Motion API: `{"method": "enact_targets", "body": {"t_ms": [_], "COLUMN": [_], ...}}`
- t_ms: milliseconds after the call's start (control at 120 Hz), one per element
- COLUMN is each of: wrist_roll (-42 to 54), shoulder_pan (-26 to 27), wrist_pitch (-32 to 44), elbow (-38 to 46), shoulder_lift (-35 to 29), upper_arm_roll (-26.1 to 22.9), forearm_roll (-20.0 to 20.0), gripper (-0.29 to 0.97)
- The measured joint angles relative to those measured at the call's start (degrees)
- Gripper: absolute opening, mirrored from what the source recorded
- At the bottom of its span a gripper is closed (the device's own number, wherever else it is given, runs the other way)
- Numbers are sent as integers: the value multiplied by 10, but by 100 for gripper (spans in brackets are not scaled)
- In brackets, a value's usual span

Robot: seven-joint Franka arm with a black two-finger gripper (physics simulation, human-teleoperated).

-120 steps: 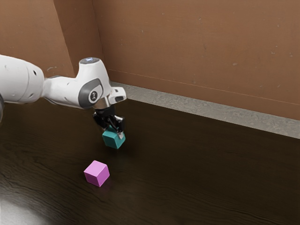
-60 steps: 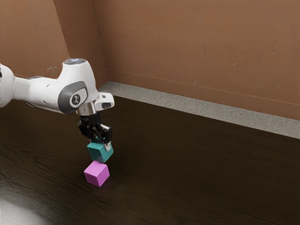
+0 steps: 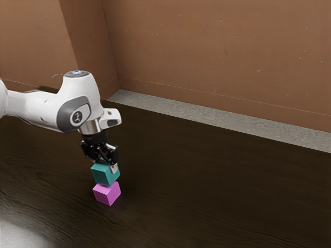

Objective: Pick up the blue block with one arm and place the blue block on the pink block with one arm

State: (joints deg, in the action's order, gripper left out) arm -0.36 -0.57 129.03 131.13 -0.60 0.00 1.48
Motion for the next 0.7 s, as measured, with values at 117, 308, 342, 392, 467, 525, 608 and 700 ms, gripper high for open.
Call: {"method": "enact_targets", "body": {"t_ms": [117,308,342,392,467,525,608,700], "wrist_roll": [-1,-2,-2,-3,-4,-4,-4,-5], "shoulder_pan": [2,1,0,0,-2,-2,-3,-3], "wrist_pitch": [10,28,29,31,33,34,35,35], "elbow": [9,11,11,13,25,32,39,45], "shoulder_lift": [-2,1,-1,-6,-17,-21,-24,-25], "upper_arm_roll": [2,0,0,0,-2,-3,-4,-8], "forearm_roll": [-14,-27,-28,-28,-29,-28,-28,-26], "gripper": [17,20,20,19,21,22,22,23]}}
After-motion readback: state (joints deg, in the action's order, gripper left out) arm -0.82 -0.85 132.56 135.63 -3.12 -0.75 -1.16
